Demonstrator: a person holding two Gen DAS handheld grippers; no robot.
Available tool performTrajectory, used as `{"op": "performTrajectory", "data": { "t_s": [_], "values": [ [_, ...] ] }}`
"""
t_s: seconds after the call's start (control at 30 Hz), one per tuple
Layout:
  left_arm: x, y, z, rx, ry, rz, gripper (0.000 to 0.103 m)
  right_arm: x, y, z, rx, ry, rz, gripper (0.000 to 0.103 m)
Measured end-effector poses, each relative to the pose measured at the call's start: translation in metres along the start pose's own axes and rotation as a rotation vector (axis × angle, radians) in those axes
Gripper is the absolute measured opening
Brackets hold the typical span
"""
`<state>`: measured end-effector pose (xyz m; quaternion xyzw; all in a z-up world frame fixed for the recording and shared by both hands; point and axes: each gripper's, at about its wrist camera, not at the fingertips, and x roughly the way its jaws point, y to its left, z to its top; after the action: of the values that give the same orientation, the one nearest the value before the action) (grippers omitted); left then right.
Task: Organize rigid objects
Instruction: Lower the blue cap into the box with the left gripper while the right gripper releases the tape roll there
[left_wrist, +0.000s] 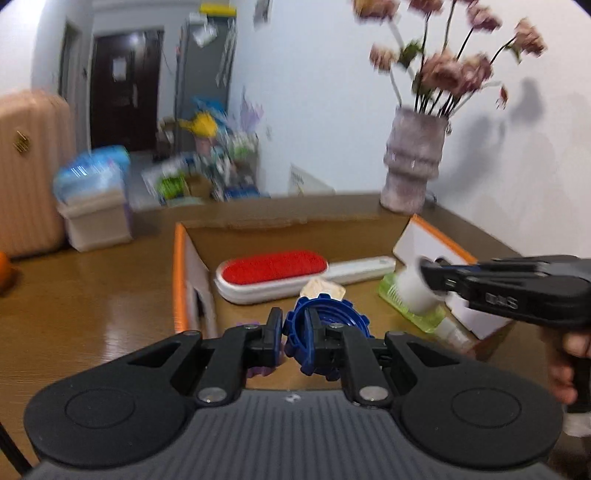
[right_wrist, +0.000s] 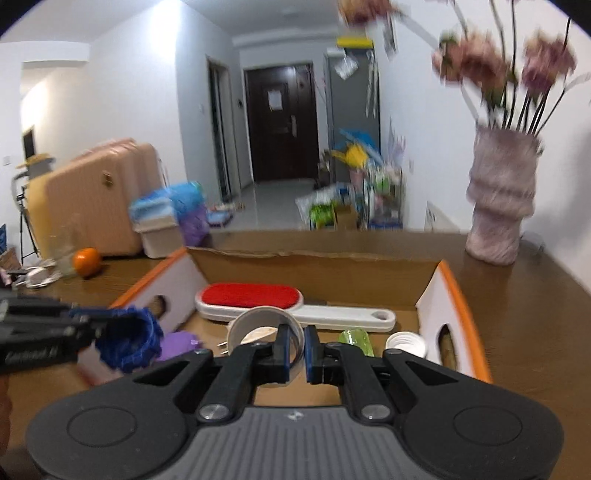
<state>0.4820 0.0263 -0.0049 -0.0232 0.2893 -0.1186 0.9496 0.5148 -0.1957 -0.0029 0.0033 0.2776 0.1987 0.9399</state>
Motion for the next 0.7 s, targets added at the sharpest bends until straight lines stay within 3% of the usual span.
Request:
{"op": "performTrajectory", "data": {
  "t_s": [0.1,0.17,0.27,0.37,0.57,0.7],
  "values": [
    [0.032,0.000,-0.002,0.045,0.064,-0.002,0.024,0.038,-0.014,0.001,0.075,0.040,0.024,0.016],
    [0.042,-0.002,-0.005,0.077,0.074,-0.004,0.037,0.052,-0.021,-0.003,0.109,0.029,0.002,0.028],
    [0.046,-0.004,-0.006,0.108,0.071,-0.029,0.050,0.054,-0.023,-0.010,0.111,0.032,0.010,0.031],
    [0.044,-0.004,-0.004,0.081,0.070,-0.045,0.052,0.043,-0.022,-0.014,0.092,-0.018,-0.001,0.045],
    [0.039,-0.008,0.001,0.074,0.047,-0.030,0.058,0.036,-0.039,-0.013,0.187,-0.073,0.024,0.047],
    [0.038,-0.013,-0.001,0.090,0.042,-0.012,0.058,0.031,-0.037,-0.011,0.186,-0.107,0.012,0.050]
  ]
}}
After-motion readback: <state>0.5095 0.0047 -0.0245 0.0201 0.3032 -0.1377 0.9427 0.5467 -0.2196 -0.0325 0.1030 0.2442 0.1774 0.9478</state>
